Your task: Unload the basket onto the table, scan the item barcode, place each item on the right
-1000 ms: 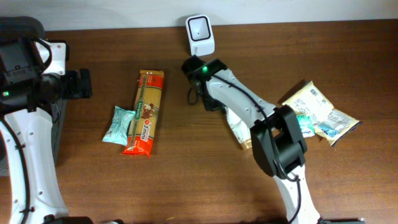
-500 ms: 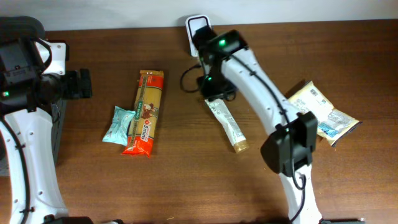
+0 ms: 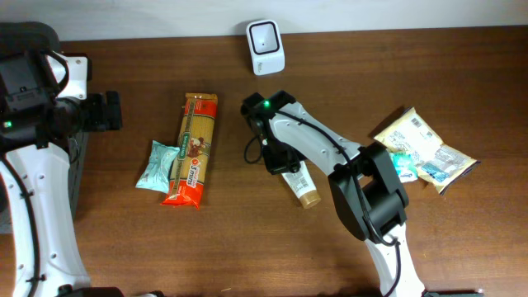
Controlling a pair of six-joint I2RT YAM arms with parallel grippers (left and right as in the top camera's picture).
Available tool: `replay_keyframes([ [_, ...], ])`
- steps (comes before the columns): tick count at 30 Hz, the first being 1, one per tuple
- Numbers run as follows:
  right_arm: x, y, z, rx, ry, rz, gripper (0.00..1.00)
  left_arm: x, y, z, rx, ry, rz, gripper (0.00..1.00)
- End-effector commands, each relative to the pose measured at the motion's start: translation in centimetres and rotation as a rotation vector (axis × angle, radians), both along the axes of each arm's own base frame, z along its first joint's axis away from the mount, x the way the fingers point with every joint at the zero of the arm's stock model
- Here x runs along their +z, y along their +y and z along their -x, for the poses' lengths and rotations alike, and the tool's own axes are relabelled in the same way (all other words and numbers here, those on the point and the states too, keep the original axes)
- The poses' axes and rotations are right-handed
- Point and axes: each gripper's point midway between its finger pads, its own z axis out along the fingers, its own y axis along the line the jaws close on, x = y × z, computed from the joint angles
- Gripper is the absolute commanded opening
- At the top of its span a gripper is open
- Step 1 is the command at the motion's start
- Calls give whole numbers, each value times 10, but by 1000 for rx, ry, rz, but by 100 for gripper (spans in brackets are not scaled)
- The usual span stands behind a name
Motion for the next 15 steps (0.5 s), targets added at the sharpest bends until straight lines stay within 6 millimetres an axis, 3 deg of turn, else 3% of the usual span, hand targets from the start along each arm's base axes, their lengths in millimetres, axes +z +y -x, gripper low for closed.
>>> replay_keyframes([
  [1,-19,1,14,-31,59,-20,4,5,1,0,-13,-11,-13,99],
  [3,-20,4,10,-5,44,-38,23,5,1,0,-14,-11,-13,99],
  [4,-21,7,5,37,31,-53,41,5,1,0,-14,-11,-13,99],
  [5,-18,10,-3,44,1,-65,50,5,1,0,-14,-11,-13,99],
  [7,12,21,-26,95,-91,-98,51,5,1,0,-13,-11,-13,99],
  [10,55,28,-35,129,-138,-142,52,5,1,0,-14,-11,-13,99],
  [12,60,16,-33,119,-105,-128,54,5,1,0,-14,-11,-13,99],
  [15,61,48,-5,245,54,-365,49,5,1,0,-13,-11,-13,99],
])
